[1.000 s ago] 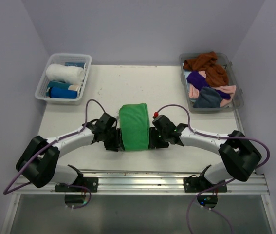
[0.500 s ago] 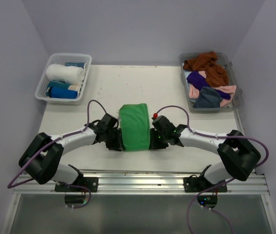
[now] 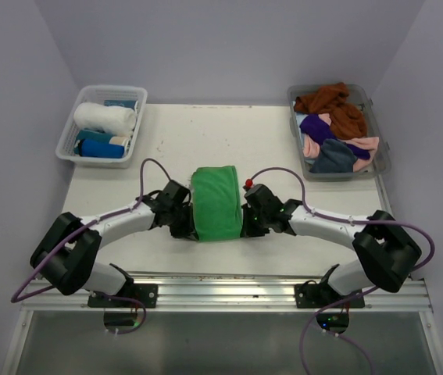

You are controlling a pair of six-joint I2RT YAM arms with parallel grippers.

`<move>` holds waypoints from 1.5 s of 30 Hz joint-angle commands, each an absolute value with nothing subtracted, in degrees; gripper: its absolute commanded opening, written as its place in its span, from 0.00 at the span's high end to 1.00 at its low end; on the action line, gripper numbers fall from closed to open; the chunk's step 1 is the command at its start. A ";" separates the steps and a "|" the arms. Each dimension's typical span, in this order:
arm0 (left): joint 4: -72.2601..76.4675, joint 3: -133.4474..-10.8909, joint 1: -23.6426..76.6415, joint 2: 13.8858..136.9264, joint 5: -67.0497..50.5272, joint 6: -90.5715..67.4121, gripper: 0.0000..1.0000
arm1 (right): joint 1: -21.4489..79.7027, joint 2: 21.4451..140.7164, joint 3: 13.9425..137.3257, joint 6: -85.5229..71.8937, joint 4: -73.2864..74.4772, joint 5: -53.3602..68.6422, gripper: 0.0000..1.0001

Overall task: Roll the towels
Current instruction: Roll the towel

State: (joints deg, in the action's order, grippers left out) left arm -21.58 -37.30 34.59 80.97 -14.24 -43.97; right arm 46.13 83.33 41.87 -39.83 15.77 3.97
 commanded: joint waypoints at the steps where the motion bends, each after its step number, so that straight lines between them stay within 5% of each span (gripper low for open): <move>1: -24.60 -41.57 34.72 79.45 -11.96 -44.82 0.98 | 46.32 80.60 44.90 -38.32 15.38 1.67 1.00; 22: -30.41 -55.55 27.60 88.07 -12.30 -42.37 0.99 | 42.54 90.18 59.86 -30.15 19.25 1.48 1.00; 24: -29.89 -54.76 27.69 87.80 -13.52 -42.19 0.98 | 42.80 89.21 58.45 -30.32 18.20 3.77 0.94; 28: -28.30 -51.51 27.77 86.49 -15.82 -41.84 0.98 | 45.61 87.63 53.89 -29.80 17.23 6.77 0.68; 31: -28.91 -49.05 27.77 84.65 -16.43 -41.23 0.89 | 47.20 87.01 52.48 -29.53 18.19 6.33 0.63; 35: -32.51 -47.72 27.77 80.43 -13.72 -40.17 0.56 | 47.11 86.22 52.29 -30.50 18.11 5.71 0.71; 40: -34.46 -46.85 27.77 78.57 -11.25 -40.78 0.56 | 48.25 88.94 54.84 -30.59 17.93 5.71 0.83; 45: -30.08 -45.44 28.39 76.21 -12.91 -42.71 0.70 | 48.69 92.54 54.23 -30.94 17.23 5.19 0.85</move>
State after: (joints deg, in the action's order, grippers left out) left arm -32.75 -46.22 27.92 78.78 -12.60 -41.58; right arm 48.31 90.56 52.84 -30.65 18.26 5.56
